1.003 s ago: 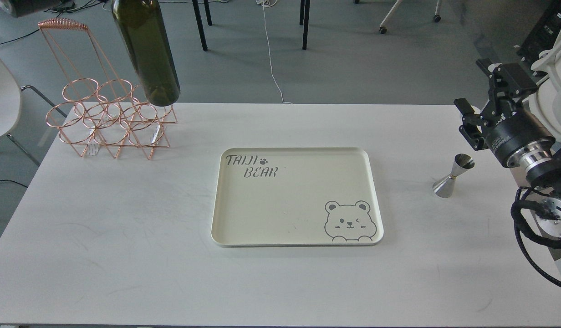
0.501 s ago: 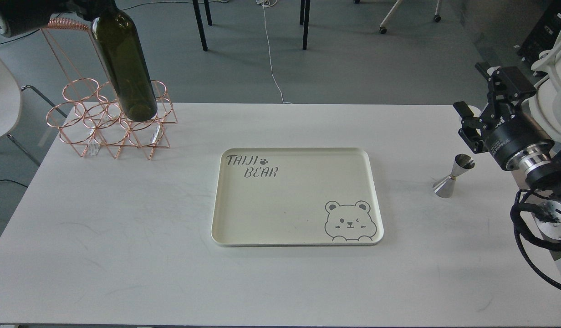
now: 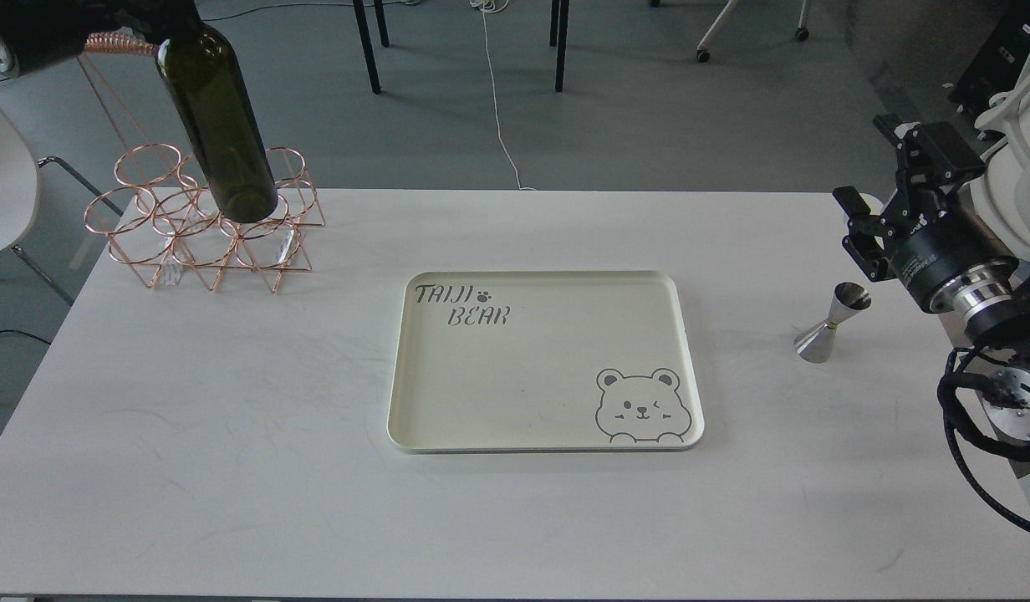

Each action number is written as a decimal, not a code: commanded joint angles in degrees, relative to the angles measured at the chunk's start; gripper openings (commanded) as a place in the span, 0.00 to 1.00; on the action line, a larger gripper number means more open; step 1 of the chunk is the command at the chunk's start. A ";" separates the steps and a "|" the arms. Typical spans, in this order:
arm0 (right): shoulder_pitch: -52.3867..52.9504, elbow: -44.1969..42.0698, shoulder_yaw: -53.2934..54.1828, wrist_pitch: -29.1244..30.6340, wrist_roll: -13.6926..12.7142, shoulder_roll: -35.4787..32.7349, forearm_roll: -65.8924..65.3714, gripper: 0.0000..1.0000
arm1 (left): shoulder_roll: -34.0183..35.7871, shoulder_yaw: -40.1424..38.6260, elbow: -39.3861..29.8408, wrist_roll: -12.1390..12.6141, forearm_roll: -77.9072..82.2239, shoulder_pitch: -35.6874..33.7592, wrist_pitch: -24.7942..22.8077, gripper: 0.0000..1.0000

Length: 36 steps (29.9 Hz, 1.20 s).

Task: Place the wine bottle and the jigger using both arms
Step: 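Lower the bottle into a slot of the copper wine rack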

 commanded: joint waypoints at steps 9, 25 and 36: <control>0.00 0.00 0.00 0.00 0.00 0.00 0.00 0.93 | -0.95 0.01 0.38 0.00 -0.02 0.10 0.01 0.10; 0.00 0.00 0.08 0.00 0.00 0.00 0.00 0.93 | -1.04 0.01 0.38 0.00 -1.08 2.82 1.32 0.11; -0.44 0.18 0.00 -0.09 0.00 0.00 0.00 0.94 | -3.67 0.01 5.39 0.00 -1.25 4.58 2.73 0.14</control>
